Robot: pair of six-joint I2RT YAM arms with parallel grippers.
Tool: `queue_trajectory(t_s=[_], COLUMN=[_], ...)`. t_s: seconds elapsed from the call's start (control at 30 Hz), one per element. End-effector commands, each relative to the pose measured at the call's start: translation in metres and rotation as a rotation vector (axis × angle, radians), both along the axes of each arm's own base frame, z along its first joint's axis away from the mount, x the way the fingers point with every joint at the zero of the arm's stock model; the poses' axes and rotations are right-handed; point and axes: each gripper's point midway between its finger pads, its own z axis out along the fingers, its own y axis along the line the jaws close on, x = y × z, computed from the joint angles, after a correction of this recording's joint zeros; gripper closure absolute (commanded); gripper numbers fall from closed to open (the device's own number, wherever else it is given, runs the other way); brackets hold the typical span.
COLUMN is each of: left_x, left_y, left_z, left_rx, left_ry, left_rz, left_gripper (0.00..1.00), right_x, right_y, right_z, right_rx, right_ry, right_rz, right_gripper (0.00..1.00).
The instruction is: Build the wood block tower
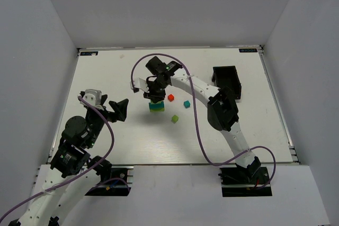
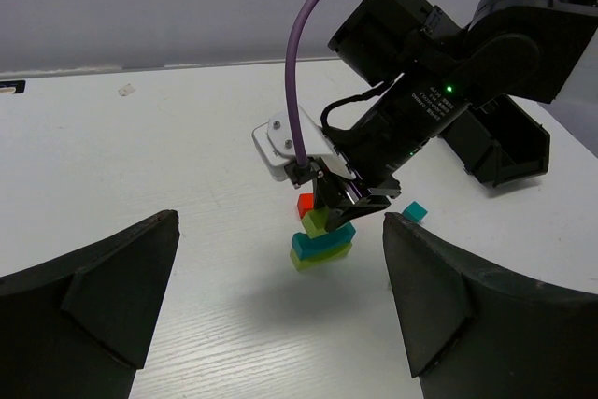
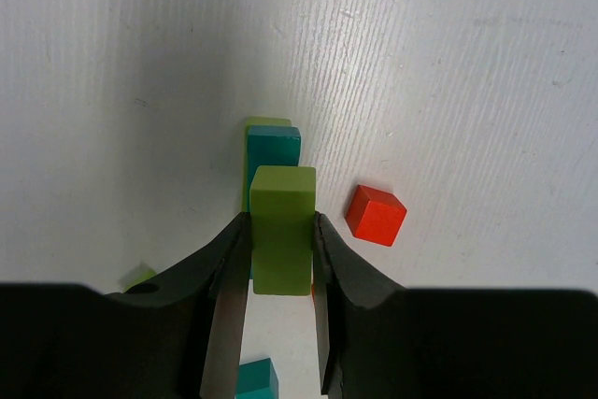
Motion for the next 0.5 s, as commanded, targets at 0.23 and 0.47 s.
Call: queue_trajectory(t_s=[0.23, 0.47], left_x=[0.0004, 0.0004], left_y=[0.0025, 0.0025], left_z=[-0.0027, -0.0027], left_rx=[-0.005, -0.005], left_ry=[0.008, 0.008], left_rz=[0.014, 0.014], left_gripper=[0.0, 0.0], right_x=[-0.0004, -0.001], right_y=[0.0061, 0.006], right_z=[0.0056, 0.0058], right_rx=[0.011, 0.007], right_ry=[0.014, 0.018], right_rz=[-0.02, -0.032], right_gripper=[0.95, 0.95])
